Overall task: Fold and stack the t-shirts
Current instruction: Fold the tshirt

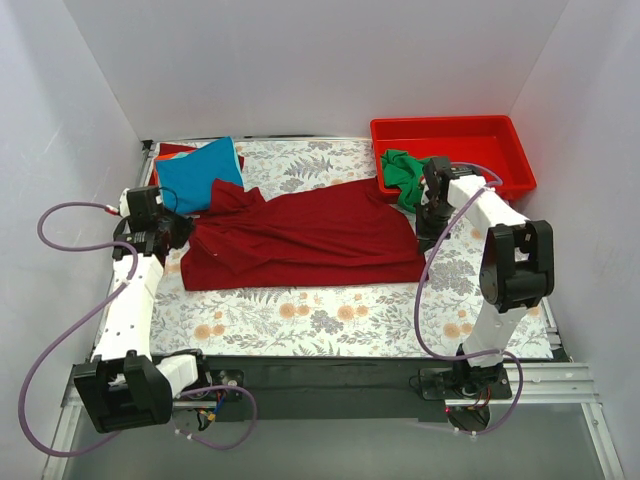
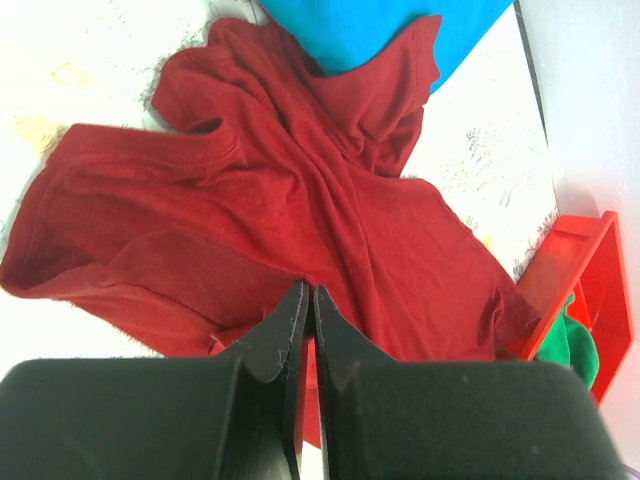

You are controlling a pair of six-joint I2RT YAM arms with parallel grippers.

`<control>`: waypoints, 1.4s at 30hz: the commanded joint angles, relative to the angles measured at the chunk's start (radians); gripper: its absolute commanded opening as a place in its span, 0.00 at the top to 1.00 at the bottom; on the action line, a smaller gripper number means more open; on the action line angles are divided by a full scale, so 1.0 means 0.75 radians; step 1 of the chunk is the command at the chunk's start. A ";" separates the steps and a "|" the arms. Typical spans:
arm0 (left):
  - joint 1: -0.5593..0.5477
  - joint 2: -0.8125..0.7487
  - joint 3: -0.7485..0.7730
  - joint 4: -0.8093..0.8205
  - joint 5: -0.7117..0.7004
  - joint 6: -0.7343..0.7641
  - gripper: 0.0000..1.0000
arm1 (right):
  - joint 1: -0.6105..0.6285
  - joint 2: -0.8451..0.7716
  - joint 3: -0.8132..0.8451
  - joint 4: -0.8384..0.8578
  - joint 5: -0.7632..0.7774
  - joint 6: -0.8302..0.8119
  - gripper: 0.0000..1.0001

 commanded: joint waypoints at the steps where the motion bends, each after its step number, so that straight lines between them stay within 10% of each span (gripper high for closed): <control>1: 0.013 0.037 0.006 0.076 0.033 0.039 1.00 | -0.010 0.047 0.058 -0.020 -0.015 -0.019 0.99; 21: 0.027 0.311 0.096 0.262 0.113 0.234 0.99 | -0.016 0.151 0.165 -0.020 -0.031 -0.019 0.99; 23: 0.027 0.340 0.110 0.264 0.152 0.258 0.79 | -0.018 0.155 0.185 -0.020 -0.044 -0.021 0.99; 29: 0.027 0.322 0.104 0.217 0.129 0.277 0.36 | -0.016 0.116 0.244 -0.020 -0.101 -0.055 0.50; 42: 0.086 0.174 -0.201 0.078 0.174 0.189 0.37 | -0.020 -0.086 -0.060 0.043 -0.052 -0.121 0.42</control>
